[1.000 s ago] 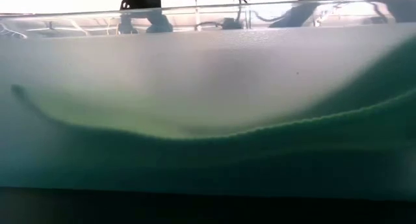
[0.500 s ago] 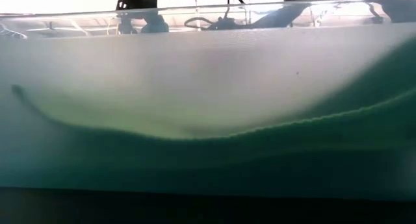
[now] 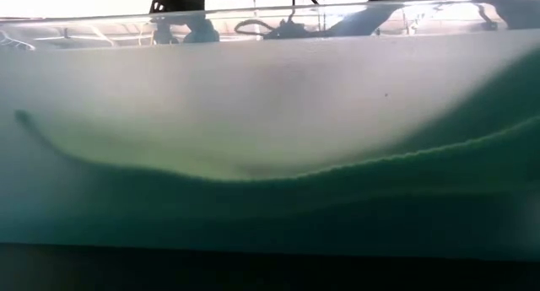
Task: Fold microfiber towels
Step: Fold the blue microfiber cloth
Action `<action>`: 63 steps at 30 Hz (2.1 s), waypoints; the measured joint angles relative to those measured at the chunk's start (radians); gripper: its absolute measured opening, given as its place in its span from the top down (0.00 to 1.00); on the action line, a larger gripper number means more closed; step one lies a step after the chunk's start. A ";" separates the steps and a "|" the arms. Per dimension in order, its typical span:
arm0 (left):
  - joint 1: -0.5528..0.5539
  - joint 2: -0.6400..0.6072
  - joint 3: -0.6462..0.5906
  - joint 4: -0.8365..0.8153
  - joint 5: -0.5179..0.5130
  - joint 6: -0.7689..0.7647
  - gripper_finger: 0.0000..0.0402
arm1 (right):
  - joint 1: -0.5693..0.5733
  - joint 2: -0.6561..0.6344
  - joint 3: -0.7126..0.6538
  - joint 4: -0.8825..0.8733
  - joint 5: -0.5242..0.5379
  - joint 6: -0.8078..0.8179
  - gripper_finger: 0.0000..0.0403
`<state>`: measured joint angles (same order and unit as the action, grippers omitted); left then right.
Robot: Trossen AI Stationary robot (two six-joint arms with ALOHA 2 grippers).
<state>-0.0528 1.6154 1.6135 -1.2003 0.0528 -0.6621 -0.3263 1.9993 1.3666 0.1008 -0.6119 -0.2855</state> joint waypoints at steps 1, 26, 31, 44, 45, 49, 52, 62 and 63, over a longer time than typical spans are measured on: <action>0.000 0.000 0.000 0.001 -0.001 -0.002 0.99 | 0.005 0.008 0.000 0.002 -0.001 -0.002 0.57; 0.000 0.000 0.000 0.033 -0.001 -0.028 0.99 | 0.035 0.061 0.000 0.102 0.005 -0.055 0.57; 0.000 0.000 0.000 0.033 -0.001 -0.028 0.99 | 0.054 0.061 0.000 0.109 0.005 -0.055 0.59; 0.000 0.000 0.000 0.030 -0.032 -0.012 0.99 | 0.050 0.062 0.001 0.080 0.043 -0.077 0.97; 0.000 0.000 0.000 0.025 -0.041 -0.004 0.99 | 0.045 0.059 0.001 0.060 0.056 -0.077 0.98; 0.005 0.001 0.000 0.002 -0.119 0.039 0.99 | 0.005 0.024 0.001 -0.076 0.137 -0.124 0.99; 0.025 0.001 0.000 -0.041 -0.148 0.061 0.99 | -0.025 -0.020 0.002 -0.180 0.172 -0.171 1.00; 0.117 0.001 0.000 -0.072 -0.354 0.189 1.00 | -0.089 -0.183 0.001 -0.308 0.283 -0.209 1.00; 0.130 0.001 0.000 -0.068 -0.393 0.202 1.00 | -0.090 -0.204 0.001 -0.307 0.306 -0.222 1.00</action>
<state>0.0775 1.6165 1.6135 -1.2687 -0.3399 -0.4600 -0.4159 1.7958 1.3674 -0.2061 -0.3062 -0.5077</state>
